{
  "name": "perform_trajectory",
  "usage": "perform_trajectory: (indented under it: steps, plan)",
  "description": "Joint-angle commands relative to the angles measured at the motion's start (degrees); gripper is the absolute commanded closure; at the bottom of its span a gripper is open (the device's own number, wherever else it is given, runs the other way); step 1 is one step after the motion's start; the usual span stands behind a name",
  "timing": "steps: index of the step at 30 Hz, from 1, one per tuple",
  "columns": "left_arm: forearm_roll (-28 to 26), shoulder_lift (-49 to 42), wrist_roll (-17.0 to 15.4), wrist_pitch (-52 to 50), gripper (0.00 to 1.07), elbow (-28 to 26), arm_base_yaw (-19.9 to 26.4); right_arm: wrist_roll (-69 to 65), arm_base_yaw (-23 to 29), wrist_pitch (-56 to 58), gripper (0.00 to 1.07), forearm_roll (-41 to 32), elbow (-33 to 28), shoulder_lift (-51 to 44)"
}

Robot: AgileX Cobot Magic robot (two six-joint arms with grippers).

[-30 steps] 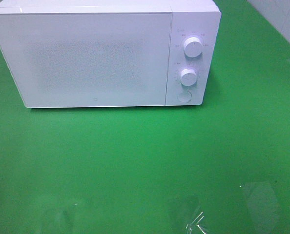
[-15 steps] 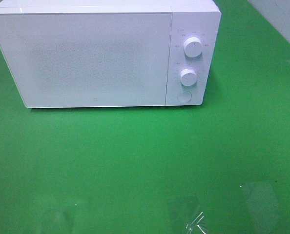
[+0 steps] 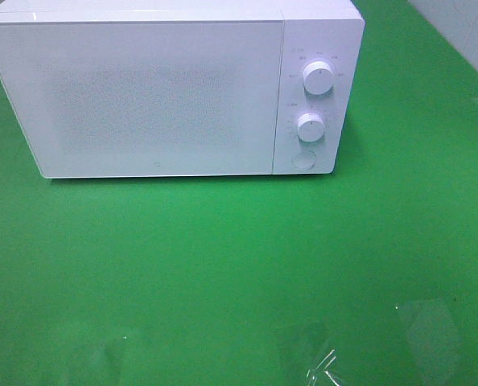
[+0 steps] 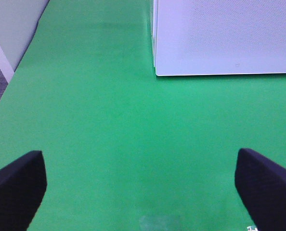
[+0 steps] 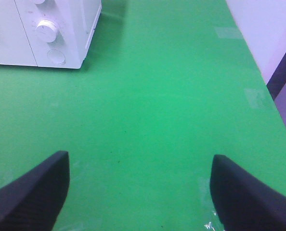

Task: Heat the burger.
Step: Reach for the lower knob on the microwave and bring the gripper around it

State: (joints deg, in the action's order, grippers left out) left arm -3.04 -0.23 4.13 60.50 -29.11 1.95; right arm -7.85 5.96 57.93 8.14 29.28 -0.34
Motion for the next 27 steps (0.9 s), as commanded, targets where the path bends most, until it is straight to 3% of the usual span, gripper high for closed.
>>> perform_trajectory:
  steps: [1, 27]
  plan:
    - [0.1, -1.7, 0.2, -0.8, 0.08, 0.3, 0.0, 0.8, -0.5, -0.6, 0.31, -0.2, -0.3, -1.1]
    - [0.1, -1.6, 0.2, -0.8, 0.09, 0.3, 0.0, 0.8, -0.5, -0.6, 0.31, -0.2, -0.3, -1.0]
